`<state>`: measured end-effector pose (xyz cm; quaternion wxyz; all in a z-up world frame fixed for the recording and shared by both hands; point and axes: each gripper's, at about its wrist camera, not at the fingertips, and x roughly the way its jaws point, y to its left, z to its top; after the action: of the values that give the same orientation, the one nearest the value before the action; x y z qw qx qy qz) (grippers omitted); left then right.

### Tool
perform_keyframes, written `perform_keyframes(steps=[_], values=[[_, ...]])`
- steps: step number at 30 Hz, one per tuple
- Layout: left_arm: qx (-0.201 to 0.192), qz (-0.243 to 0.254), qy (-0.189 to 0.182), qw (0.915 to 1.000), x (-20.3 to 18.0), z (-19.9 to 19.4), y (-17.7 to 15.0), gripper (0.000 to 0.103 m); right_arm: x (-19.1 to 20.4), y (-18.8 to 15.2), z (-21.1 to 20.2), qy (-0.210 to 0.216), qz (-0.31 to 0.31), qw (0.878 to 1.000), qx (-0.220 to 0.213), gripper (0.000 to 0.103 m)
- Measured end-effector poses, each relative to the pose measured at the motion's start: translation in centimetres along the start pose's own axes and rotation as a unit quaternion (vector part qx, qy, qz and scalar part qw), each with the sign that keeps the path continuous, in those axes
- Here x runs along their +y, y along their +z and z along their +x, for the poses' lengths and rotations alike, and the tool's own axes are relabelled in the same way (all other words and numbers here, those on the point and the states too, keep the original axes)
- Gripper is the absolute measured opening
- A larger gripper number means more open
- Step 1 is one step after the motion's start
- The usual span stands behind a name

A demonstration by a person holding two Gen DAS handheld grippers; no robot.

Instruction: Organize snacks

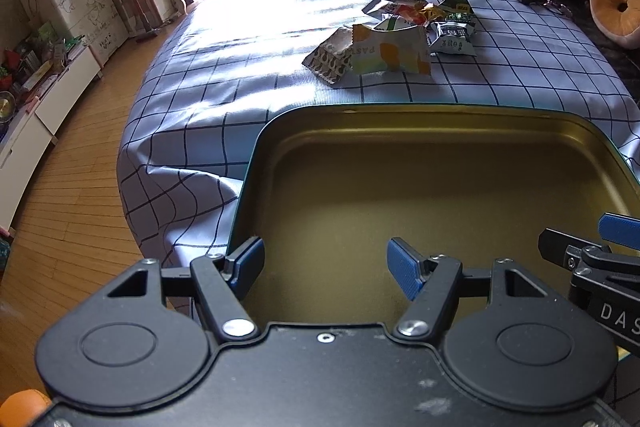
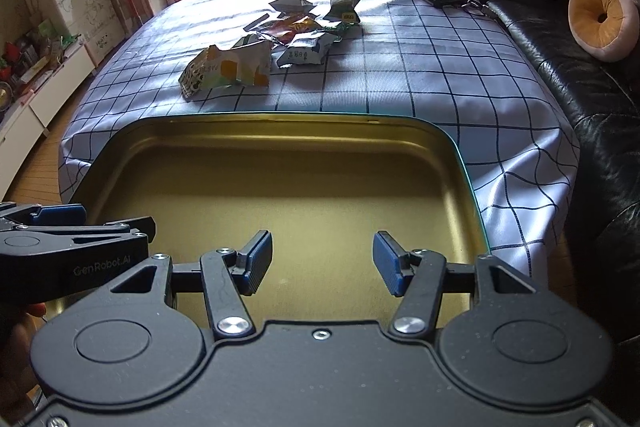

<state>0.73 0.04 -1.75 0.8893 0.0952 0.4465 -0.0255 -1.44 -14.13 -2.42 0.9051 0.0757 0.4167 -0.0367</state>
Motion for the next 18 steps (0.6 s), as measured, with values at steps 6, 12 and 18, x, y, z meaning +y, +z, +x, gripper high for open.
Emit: perform_keyframes(steps=[6, 12, 18], values=[[0.003, 0.000, 0.005, 1.0000, -0.06, 0.02, 0.05, 0.071, 0.20, 0.06, 0.01, -0.004, -0.006, 1.000, 0.002, 0.061], [0.003, -0.001, 0.010, 0.9999, 0.03, 0.05, 0.14, 0.071, 0.32, 0.13, -0.02, -0.011, -0.008, 1.000, 0.003, 0.061], [0.009, 0.002, 0.013, 0.9999, 0.01, 0.31, 0.17, 0.071, 0.43, 0.12, 0.08, -0.012, -0.010, 1.000, 0.005, 0.061]])
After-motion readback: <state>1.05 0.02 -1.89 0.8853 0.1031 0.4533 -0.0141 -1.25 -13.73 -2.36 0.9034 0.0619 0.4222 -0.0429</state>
